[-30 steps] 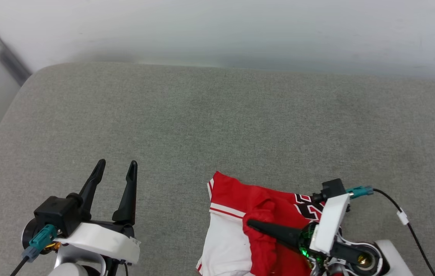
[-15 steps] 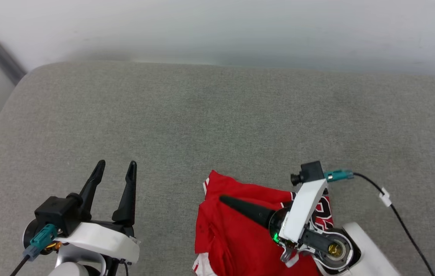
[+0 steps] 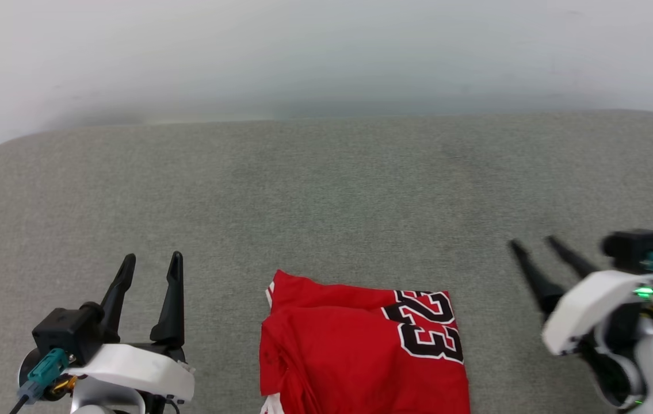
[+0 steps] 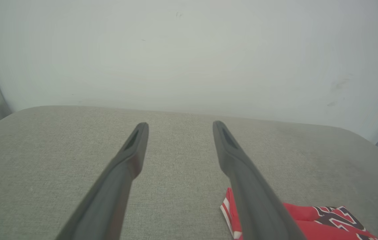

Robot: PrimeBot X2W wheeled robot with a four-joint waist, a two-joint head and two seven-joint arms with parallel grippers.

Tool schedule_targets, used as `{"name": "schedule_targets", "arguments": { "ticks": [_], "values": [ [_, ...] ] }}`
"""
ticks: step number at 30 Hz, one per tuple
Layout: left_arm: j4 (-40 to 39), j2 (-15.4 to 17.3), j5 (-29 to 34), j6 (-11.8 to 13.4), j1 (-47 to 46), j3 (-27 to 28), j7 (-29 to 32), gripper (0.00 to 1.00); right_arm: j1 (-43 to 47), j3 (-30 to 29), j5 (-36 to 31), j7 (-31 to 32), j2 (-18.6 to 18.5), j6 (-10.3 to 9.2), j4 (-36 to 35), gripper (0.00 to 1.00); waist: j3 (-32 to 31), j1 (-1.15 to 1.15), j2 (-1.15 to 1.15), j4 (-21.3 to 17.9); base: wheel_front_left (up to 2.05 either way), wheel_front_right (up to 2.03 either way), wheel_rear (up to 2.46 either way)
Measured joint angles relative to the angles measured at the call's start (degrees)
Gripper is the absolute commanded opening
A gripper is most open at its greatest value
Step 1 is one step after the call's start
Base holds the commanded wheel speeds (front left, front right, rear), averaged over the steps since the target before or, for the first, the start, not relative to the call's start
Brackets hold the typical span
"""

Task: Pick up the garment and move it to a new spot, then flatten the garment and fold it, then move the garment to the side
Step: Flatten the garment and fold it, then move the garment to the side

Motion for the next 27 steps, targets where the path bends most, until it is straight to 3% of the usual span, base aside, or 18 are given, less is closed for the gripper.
{"name": "schedule_targets", "arguments": {
  "ticks": [3, 7, 15, 27],
  "values": [
    [0.34, -0.11, 0.24, 0.14, 0.83, 0.59, -0.01, 1.0, 2.94, -7.3, -6.67, -2.93, 0.82, 0.0, -4.14, 1.0, -0.42, 0.0, 0.0, -1.05, 0.0, 0.0, 0.0],
    [0.51, 0.04, 1.49, 0.8, 2.09, 2.04, -0.08, 1.0, 5.73, -12.41, -12.57, -7.65, 3.88, 0.0, -11.62, 1.0, -0.86, 0.0, 0.0, -2.42, 0.0, 0.0, 0.0],
    [0.29, -0.46, 3.7, 1.68, 6.21, 4.14, -0.1, 1.0, 11.96, -11.33, -16.12, -8.83, 8.4, 0.0, -20.8, 1.0, -3.4, 0.0, 0.0, -3.59, 0.0, 0.0, 0.0],
    [-1.07, -1.72, 5.01, 2.91, 11.56, 4.85, -0.1, 1.0, 17.63, -9.67, -16.13, -5.82, 9.95, 0.0, -23.94, 1.0, -6.06, 0.0, 0.0, -4.37, 0.0, 0.0, 0.0]
  ]
}}
